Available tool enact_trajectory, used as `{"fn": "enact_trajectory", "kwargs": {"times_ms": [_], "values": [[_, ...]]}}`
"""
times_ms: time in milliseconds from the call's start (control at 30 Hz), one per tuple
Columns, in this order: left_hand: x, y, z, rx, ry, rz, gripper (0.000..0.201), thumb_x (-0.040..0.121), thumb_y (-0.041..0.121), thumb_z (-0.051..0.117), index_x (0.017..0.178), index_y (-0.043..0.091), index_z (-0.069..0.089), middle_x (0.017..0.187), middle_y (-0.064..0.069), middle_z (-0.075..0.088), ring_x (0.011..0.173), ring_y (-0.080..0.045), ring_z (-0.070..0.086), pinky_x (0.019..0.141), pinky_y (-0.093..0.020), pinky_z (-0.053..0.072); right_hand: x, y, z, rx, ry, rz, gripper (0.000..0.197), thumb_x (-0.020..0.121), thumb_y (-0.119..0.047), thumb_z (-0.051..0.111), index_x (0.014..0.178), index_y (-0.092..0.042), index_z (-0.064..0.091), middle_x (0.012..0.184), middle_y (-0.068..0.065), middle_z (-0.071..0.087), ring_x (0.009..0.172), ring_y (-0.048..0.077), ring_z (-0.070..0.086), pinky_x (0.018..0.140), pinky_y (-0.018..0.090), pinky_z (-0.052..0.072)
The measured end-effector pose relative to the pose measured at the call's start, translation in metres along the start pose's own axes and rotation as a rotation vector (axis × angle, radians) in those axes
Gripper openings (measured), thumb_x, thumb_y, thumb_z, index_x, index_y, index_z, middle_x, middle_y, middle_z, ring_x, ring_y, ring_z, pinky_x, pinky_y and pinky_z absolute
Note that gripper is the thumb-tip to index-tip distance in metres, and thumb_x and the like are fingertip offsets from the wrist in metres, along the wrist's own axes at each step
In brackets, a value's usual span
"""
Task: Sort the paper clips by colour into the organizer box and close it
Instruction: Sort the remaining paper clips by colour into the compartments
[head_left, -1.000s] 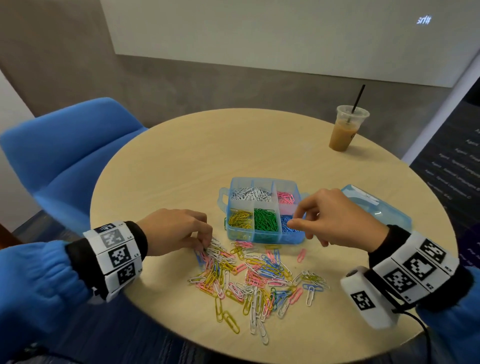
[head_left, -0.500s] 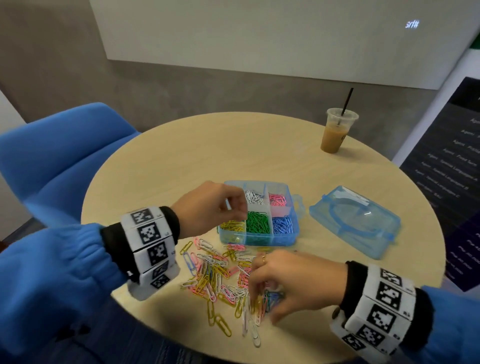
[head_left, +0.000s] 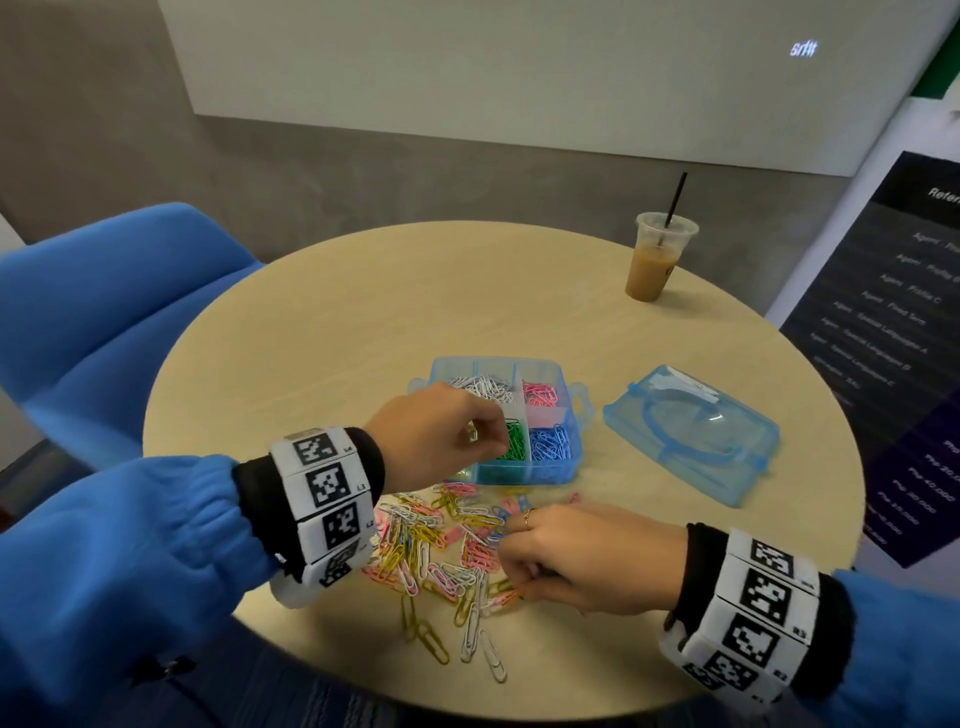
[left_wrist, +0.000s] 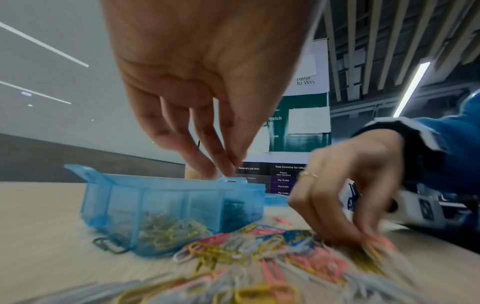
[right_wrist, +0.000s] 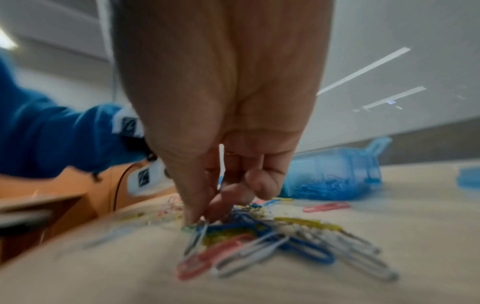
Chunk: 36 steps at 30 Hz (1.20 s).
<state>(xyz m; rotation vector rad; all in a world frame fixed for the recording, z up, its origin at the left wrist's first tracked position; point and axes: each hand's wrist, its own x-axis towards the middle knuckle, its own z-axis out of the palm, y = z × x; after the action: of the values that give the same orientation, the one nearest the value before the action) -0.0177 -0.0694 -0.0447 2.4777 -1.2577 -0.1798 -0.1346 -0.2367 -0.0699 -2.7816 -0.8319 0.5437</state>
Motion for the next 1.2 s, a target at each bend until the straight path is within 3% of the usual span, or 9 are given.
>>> {"fn": "enact_trajectory", "kwargs": {"times_ms": [133,200,367,500,633,733,967,1067,1200], "values": [[-0.018,0.001,0.001,0.098,0.124,0.02,0.013,0.098,0.036,0.051,0.1,0.033,0.064,0.098,0.019,0.062,0.08,-0.002,0.052,0.07,-0.029,0.05,-0.002,0.006,-0.008,0.185,0.086,0.033,0.008,0.092,-0.019,0.062,0.087,-0.016,0.058,0.073,-0.014,0.05,0.064,0.002,0.046,0.06,0.014,0.035],[-0.025,0.002,0.001,0.097,0.153,0.03,0.012,0.097,0.036,0.051,0.098,0.034,0.063,0.097,0.018,0.061,0.078,-0.003,0.052,0.067,-0.031,0.05,-0.004,0.012,-0.014,0.276,0.145,0.086,0.008,0.091,-0.02,0.065,0.086,-0.021,0.059,0.07,-0.017,0.05,0.065,-0.003,0.05,0.06,0.01,0.035],[-0.036,0.01,0.004,0.108,0.018,-0.006,0.006,0.092,0.042,0.056,0.093,0.036,0.057,0.094,0.021,0.059,0.072,0.0,0.052,0.059,-0.023,0.042,-0.01,0.021,-0.019,0.189,0.226,0.207,0.01,0.085,-0.026,0.07,0.088,-0.025,0.061,0.076,-0.013,0.056,0.065,-0.003,0.05,0.06,0.012,0.036],[-0.037,0.012,0.008,0.169,-0.025,-0.015,0.007,0.091,0.044,0.056,0.094,0.038,0.056,0.095,0.022,0.059,0.065,0.011,0.044,0.051,-0.014,0.025,-0.011,0.008,-0.015,0.101,0.206,0.135,0.016,0.081,-0.034,0.073,0.086,-0.026,0.061,0.081,-0.013,0.052,0.071,-0.003,0.045,0.064,0.016,0.037],[-0.039,0.005,0.001,0.18,-0.027,-0.043,0.011,0.093,0.046,0.055,0.095,0.037,0.06,0.097,0.024,0.063,0.066,0.017,0.045,0.05,-0.013,0.026,-0.007,-0.002,-0.002,0.068,0.06,0.168,0.013,0.081,-0.028,0.073,0.087,-0.021,0.064,0.086,-0.006,0.059,0.08,0.012,0.057,0.074,0.034,0.05],[-0.045,-0.005,-0.008,0.179,-0.037,-0.075,0.011,0.093,0.047,0.054,0.093,0.037,0.059,0.095,0.023,0.063,0.067,0.013,0.049,0.051,-0.012,0.028,-0.005,-0.003,-0.001,0.039,-0.005,0.151,0.005,0.085,-0.021,0.066,0.088,-0.018,0.064,0.088,-0.002,0.064,0.077,0.011,0.054,0.074,0.034,0.05],[-0.067,-0.03,-0.021,0.181,-0.024,-0.199,0.011,0.092,0.046,0.052,0.087,0.039,0.059,0.084,0.028,0.06,0.068,0.003,0.055,0.059,-0.021,0.041,-0.005,0.002,-0.005,0.019,-0.027,0.027,0.003,0.086,-0.016,0.059,0.089,-0.016,0.059,0.091,-0.003,0.052,0.077,0.006,0.042,0.075,0.039,0.044],[-0.076,-0.038,-0.023,0.171,-0.043,-0.235,0.012,0.092,0.048,0.052,0.088,0.04,0.06,0.085,0.029,0.06,0.07,0.001,0.057,0.062,-0.024,0.045,-0.004,0.007,-0.011,0.153,0.037,0.0,0.004,0.087,-0.014,0.06,0.086,-0.017,0.057,0.088,-0.004,0.052,0.074,-0.002,0.042,0.072,0.025,0.041],[-0.083,-0.044,-0.023,0.154,-0.062,-0.267,0.013,0.092,0.049,0.051,0.09,0.042,0.061,0.089,0.031,0.061,0.07,0.002,0.057,0.066,-0.027,0.049,0.002,0.015,-0.029,0.447,0.212,0.072,0.007,0.088,-0.011,0.065,0.085,-0.015,0.06,0.083,-0.011,0.054,0.074,0.006,0.049,0.063,0.009,0.037]]}}
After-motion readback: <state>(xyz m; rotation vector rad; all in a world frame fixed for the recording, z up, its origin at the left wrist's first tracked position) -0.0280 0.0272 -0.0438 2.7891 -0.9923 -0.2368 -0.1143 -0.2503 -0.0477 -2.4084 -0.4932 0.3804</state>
